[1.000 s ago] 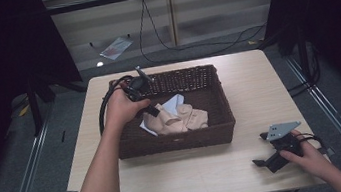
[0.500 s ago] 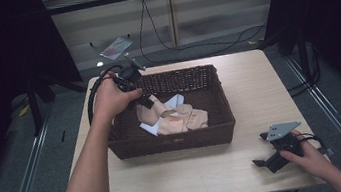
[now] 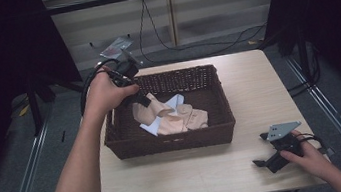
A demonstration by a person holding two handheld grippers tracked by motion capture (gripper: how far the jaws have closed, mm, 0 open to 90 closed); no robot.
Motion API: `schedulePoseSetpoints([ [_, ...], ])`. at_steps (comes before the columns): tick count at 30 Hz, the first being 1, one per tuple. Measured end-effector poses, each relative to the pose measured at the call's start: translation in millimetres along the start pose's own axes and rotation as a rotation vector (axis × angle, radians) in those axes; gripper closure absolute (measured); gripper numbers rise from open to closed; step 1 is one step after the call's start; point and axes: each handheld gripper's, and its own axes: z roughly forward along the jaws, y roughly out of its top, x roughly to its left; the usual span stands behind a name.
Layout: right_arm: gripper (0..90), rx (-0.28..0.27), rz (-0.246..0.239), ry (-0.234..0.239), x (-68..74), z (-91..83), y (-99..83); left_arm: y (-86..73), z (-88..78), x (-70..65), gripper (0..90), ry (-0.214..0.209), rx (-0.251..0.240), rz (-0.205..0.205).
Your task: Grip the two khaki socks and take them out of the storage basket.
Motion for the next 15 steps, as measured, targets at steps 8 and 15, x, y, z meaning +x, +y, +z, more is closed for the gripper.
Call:
schedulePoseSetpoints([
  [8,0.0,0.0,0.0,0.0,0.0,0.0,0.0,-1.0,-7.2,-10.3,84.6,-0.01,0.003,0.015],
  [15,0.0,0.0,0.0,0.0,0.0,0.0,0.0,-4.4,-7.5,-15.2,84.6,-0.026,-0.004,0.008],
])
